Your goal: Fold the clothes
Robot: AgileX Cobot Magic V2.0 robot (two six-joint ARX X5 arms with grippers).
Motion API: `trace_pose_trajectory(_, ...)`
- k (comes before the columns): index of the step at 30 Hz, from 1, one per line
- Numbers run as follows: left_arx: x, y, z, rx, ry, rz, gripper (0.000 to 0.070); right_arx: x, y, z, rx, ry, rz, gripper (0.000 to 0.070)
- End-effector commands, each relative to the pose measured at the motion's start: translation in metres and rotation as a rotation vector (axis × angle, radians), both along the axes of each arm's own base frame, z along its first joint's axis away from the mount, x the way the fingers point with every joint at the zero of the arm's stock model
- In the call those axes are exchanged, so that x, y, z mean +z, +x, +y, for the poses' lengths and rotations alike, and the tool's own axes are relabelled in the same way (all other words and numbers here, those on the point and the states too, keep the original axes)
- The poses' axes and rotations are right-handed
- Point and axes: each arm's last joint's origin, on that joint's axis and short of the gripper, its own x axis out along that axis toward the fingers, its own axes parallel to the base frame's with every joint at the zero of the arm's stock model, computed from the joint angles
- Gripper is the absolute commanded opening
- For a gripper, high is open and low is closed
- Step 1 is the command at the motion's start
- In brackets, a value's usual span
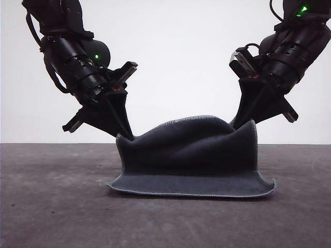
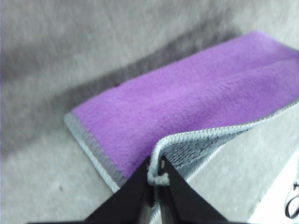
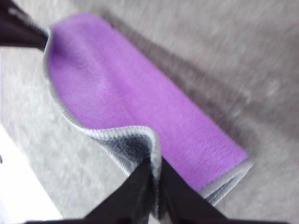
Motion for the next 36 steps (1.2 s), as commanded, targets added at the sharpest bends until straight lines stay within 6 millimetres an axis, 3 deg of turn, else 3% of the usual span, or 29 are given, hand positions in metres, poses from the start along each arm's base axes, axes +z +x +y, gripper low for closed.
trace_pose_trajectory(1,0.004,0.002,-0.002,-0.019,0.001,-0.022,0.0003,0.002,0.002,0.001,0.018,-0.003,-0.016,0.0)
trace_pose_trajectory(26,0.003,-0.008,0.0,-0.044,0.035,0.064,0.0003,-0.001,-0.009,0.003,0.03,-0.084,0.091,0.0002)
trace_pose_trajectory(28,0.003,-0.007,-0.001,-0.044,0.033,0.059,0.0053,-0.001,-0.009,0.003,0.031,-0.084,0.09,0.0049)
trace_pose_trajectory(29,0.003,-0.007,-0.001,-0.043,0.032,0.058,0.0145,-0.001,-0.009,0.003,0.033,-0.083,0.089,0.0109)
trace_pose_trajectory(32,0.003,-0.006,-0.001,-0.037,0.03,0.052,0.0439,0.0,-0.009,0.003,0.035,-0.067,0.09,0.0391)
trace_pose_trajectory(34,0.003,-0.006,-0.001,-0.036,0.027,0.048,0.0496,0.0,-0.009,0.003,0.037,-0.056,0.084,0.0474)
trace_pose_trajectory(36,0.003,-0.005,-0.001,-0.034,0.025,0.038,0.0496,0.0,-0.007,0.004,0.04,-0.053,0.068,0.0491)
